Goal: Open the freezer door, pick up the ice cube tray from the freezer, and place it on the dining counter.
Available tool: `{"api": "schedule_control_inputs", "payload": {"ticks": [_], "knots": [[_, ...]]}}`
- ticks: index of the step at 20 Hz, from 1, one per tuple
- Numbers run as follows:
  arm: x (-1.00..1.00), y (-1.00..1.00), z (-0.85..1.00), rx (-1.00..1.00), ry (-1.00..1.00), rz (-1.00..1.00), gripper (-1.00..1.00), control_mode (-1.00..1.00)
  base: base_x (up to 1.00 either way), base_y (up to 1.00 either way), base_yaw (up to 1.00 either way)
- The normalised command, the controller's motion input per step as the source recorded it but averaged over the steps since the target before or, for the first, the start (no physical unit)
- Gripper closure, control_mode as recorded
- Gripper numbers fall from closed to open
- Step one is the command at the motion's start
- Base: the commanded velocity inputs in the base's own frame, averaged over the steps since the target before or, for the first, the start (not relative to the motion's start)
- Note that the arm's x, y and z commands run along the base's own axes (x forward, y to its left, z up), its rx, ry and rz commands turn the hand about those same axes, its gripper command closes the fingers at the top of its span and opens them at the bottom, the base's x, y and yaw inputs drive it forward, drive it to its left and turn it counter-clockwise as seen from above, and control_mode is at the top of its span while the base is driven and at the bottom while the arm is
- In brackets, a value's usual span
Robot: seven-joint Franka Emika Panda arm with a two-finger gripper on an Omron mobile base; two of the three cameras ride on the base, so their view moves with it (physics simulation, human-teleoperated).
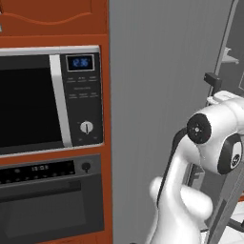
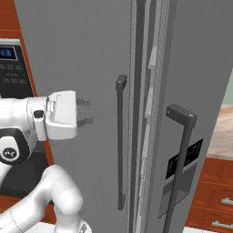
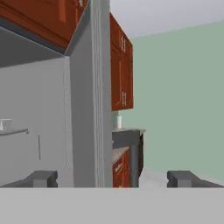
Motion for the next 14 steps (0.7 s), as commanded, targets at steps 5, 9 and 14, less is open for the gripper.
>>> {"api": "schedule_control_inputs", "payload": {"ticks": [5, 9, 14], "knots": [[0.58, -0.56, -0.44, 0.10, -0.03, -0.17, -1.00, -1.00, 0.00, 0.00, 0.00], [0.29, -0.36, -0.55, 0.01, -0.04, -0.04, -1.00, -1.00, 0.00, 0.00, 0.00], [0.20, -0.31, -0.39, 0.00, -0.01, -0.01, -1.00, -1.00, 0.00, 0.00, 0.00]]}}
